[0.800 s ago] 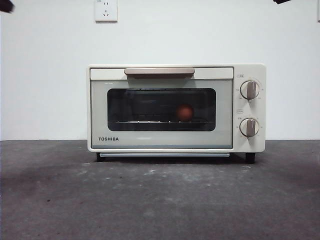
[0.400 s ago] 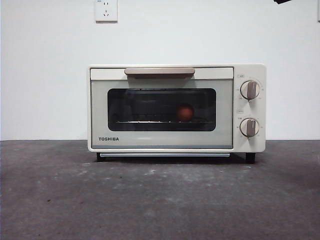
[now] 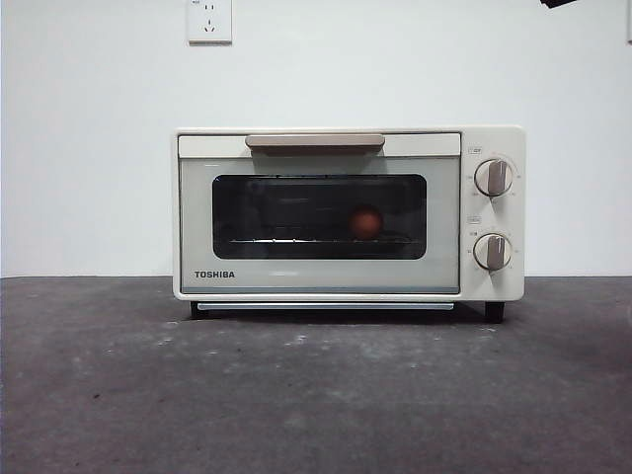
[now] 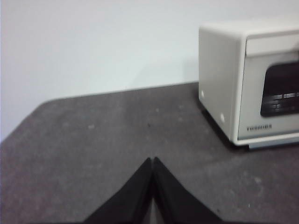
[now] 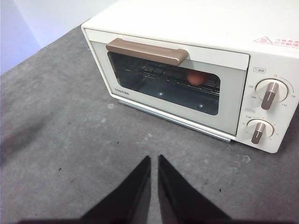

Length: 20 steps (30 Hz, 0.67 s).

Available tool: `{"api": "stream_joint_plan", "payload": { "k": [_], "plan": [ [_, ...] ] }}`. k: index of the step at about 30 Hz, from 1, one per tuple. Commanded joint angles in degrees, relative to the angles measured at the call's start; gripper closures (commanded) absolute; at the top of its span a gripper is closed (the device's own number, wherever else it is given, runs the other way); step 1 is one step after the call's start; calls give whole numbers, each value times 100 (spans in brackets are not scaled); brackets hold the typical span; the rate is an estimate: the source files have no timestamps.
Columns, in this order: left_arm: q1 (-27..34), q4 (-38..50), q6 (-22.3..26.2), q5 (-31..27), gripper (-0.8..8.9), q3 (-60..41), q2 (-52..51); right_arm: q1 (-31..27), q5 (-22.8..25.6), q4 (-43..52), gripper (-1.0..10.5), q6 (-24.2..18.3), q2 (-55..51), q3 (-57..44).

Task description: Eggoven

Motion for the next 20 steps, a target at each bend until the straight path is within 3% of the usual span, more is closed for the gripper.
{"api": "stream_joint_plan", "payload": {
  "k": [1,10,20],
  "plan": [
    [15,39,-11,-15,806,-175,-13,55,24,74,940,-46,28,11],
    [15,-621,-146,-13,806,-334,-11,55,24,79,940,-44,28,11],
    [15,-623,-146,-13,806,-332,-11,55,24,81,941,-44,28,11]
  ]
}}
